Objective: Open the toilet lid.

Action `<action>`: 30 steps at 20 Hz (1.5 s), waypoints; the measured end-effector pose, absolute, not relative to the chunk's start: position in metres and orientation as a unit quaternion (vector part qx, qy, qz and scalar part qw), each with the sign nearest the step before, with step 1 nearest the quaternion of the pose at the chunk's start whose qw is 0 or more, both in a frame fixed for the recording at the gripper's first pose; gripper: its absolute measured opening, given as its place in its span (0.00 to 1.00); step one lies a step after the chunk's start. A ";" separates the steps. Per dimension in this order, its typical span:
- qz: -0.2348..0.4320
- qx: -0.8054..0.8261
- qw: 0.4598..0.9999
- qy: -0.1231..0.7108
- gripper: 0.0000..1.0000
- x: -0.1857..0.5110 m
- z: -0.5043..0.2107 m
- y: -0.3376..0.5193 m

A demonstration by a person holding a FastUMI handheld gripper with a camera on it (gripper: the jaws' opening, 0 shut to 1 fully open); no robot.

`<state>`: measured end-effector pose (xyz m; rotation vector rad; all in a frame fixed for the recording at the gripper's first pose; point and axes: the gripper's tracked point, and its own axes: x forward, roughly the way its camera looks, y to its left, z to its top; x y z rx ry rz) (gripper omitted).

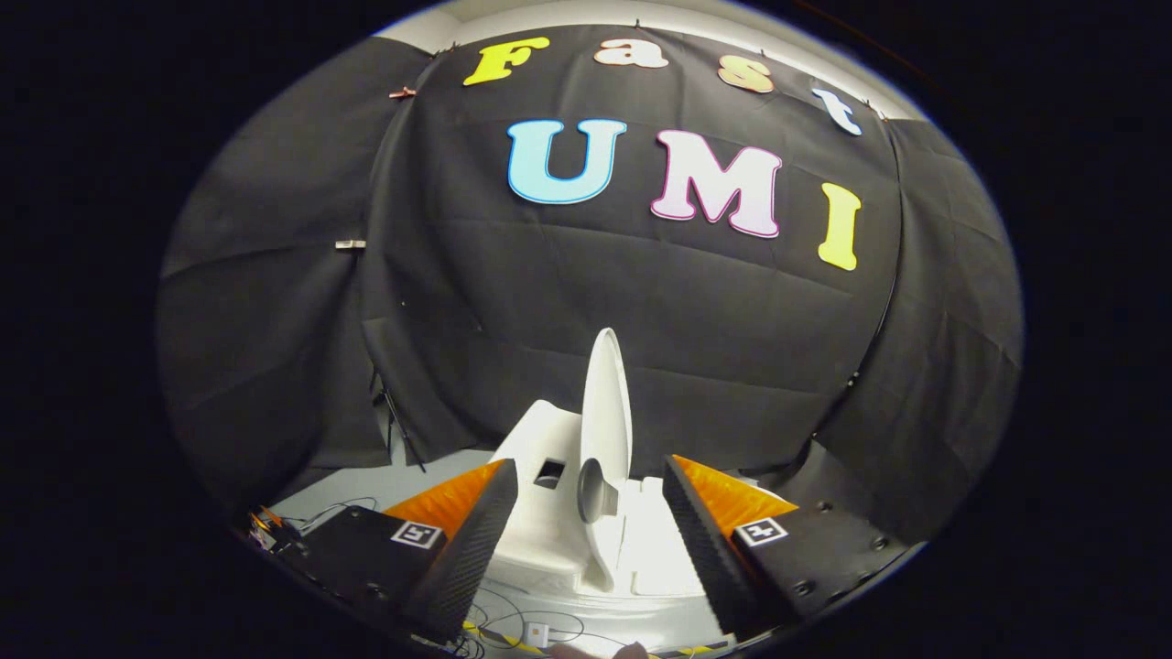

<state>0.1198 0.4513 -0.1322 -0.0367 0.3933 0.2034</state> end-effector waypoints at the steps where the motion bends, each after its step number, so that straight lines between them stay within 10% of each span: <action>1: 0.103 -0.013 0.976 0.191 0.99 0.117 -0.126 0.447; 30: 0.089 0.044 0.995 0.021 0.99 0.004 0.048 0.159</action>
